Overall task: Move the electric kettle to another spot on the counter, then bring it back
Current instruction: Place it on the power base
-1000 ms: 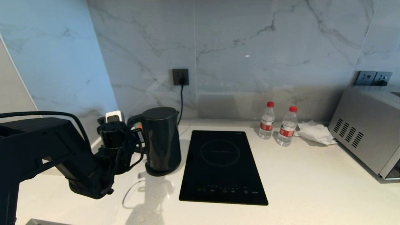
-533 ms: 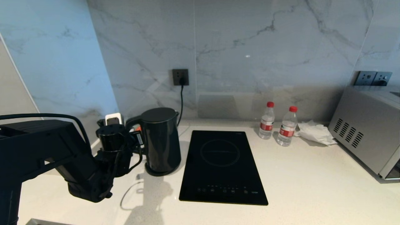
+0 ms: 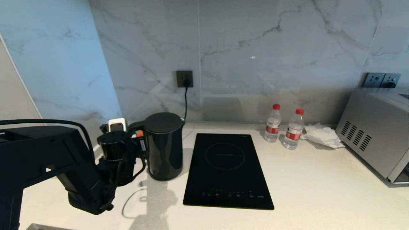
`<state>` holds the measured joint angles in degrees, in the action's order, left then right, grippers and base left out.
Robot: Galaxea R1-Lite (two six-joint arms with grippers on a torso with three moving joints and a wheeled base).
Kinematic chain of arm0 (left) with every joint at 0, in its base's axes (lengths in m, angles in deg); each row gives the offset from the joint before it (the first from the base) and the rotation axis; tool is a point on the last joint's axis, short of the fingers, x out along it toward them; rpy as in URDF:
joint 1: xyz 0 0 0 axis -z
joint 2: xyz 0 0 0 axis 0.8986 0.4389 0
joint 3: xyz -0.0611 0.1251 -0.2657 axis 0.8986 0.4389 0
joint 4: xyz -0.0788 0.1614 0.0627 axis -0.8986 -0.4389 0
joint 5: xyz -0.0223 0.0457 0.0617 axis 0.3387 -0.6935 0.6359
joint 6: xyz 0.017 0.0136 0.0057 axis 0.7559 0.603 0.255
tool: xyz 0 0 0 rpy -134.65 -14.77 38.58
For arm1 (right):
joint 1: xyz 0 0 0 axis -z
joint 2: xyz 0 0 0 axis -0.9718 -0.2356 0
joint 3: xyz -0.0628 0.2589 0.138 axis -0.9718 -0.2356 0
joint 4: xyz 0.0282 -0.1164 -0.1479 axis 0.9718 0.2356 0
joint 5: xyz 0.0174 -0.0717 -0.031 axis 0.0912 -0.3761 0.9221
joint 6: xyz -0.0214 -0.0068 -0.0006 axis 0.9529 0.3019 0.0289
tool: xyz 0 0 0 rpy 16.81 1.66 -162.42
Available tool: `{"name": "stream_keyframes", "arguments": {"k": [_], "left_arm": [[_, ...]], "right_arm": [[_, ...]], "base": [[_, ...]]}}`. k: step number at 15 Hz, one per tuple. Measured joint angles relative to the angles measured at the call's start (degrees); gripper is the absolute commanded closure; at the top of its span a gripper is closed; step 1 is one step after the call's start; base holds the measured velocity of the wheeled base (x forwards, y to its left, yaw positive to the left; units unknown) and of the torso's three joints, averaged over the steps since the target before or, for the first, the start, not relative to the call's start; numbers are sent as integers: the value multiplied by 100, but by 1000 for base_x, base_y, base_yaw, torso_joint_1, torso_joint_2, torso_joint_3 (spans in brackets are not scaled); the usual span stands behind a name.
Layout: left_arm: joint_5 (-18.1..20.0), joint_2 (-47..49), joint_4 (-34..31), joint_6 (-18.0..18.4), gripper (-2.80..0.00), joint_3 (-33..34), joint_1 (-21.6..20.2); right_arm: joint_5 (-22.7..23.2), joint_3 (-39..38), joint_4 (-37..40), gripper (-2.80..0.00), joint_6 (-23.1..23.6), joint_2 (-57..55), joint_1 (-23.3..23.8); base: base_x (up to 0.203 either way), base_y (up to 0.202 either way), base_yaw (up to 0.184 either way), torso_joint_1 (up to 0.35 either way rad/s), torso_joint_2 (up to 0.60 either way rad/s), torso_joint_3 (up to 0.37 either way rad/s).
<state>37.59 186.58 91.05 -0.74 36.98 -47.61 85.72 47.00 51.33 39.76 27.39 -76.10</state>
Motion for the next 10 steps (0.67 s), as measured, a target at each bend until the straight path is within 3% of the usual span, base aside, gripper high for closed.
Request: {"name": "stream_keyframes", "arguments": {"k": [10], "left_arm": [[-187, 79, -381, 164, 0, -203, 144]], "right_arm": [[0, 2, 0, 0, 0, 0, 0]], "base": [[0, 0, 0, 0, 0, 0]]}}
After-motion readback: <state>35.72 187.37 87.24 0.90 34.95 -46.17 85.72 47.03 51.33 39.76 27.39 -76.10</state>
